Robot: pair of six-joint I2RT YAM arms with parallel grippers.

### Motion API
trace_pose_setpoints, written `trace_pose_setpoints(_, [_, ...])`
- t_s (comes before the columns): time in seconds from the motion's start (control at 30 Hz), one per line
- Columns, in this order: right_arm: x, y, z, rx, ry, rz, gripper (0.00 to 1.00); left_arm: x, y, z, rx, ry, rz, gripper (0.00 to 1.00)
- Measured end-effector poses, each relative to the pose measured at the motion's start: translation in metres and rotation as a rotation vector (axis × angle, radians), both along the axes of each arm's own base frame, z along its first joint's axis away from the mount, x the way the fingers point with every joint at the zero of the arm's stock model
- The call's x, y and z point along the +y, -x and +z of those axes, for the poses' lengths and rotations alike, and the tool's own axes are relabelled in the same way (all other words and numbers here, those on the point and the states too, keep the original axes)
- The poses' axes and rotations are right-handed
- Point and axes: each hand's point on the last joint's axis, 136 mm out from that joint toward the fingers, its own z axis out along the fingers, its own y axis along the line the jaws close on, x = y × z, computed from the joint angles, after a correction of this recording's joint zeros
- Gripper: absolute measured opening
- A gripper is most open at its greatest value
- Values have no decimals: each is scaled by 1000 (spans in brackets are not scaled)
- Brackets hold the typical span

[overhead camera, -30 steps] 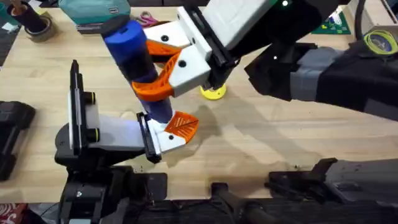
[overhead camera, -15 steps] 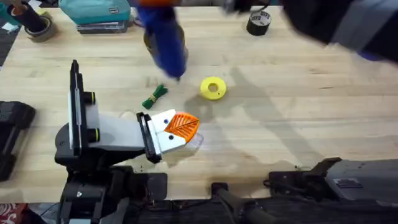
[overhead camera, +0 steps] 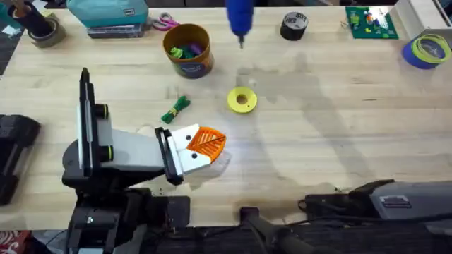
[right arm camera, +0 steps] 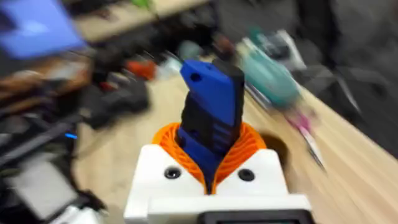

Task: Pick up the gripper from the table and insert it into the empty holder that is missing its gripper. Then pick up a screw, insert it into the mounting hole, and use the screwdriver to tighten it. Finally, clean up the table by picking up the vegetable and placing it into the bucket.

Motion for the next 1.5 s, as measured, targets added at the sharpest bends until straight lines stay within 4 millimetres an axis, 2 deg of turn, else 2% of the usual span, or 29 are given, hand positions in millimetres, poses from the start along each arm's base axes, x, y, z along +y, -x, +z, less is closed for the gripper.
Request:
trace_pose_setpoints(0.17, [-33,-25,-45,52,233,-213,25,0,0,0,0,0,0,13])
trace_pose_setpoints(0.33, [-63,-41,-69,-94,498,-341,25,0,0,0,0,0,0,13])
trace_pose_setpoints(0.5, [-94,-37,-102,-189,790,-337,25,0,0,0,0,0,0,13])
trace_pose_setpoints(0.67, [-116,-46,-117,-372,1010,-307,25,0,0,0,0,0,0,13])
trace_pose_setpoints(0.73, [-122,-47,-131,-418,1084,-270,25,0,0,0,0,0,0,13])
trace_pose_setpoints(0.9, [-142,-42,-195,-425,1206,-180,25,0,0,0,0,0,0,13])
trace_pose_setpoints(1.13, [-182,-21,-276,-410,1336,-56,25,0,0,0,0,0,0,13])
trace_pose_setpoints(1.3, [-195,-7,-313,-415,1373,-11,25,0,0,0,0,0,0,13])
trace_pose_setpoints(1.5, [-197,12,-337,-389,1386,41,25,0,0,0,1,0,0,13])
